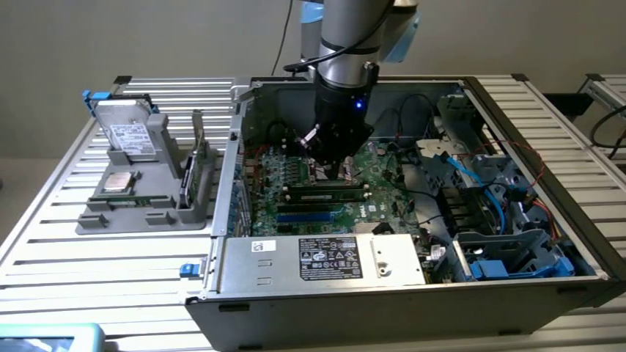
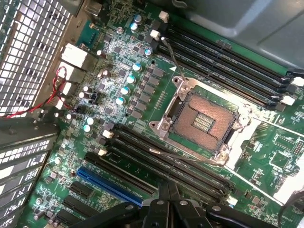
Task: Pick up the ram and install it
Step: 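Press down the ram until it locks into place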
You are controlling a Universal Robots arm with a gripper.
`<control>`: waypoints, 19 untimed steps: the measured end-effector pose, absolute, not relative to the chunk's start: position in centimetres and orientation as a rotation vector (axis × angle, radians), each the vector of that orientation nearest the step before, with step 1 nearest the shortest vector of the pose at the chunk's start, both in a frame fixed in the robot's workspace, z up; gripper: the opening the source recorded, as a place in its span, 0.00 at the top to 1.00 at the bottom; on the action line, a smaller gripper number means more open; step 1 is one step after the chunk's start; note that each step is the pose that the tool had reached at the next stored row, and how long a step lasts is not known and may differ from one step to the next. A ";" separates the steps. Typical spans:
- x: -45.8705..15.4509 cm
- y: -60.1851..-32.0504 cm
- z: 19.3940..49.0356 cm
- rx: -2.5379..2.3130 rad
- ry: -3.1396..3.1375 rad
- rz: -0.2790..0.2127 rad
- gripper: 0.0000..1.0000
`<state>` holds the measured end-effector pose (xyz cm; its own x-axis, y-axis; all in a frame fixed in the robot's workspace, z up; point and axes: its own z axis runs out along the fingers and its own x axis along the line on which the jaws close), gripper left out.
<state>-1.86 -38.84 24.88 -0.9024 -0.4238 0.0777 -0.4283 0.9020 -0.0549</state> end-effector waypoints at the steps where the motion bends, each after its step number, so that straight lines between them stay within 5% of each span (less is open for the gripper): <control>1: -1.9 -38.8 24.9 0.658 -3.007 0.109 0.89; 19: -1.9 -38.8 25.0 0.380 -3.072 0.130 0.89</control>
<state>-1.86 -38.84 24.99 -0.9689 -0.2416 0.0532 -0.2452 0.9663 -0.0779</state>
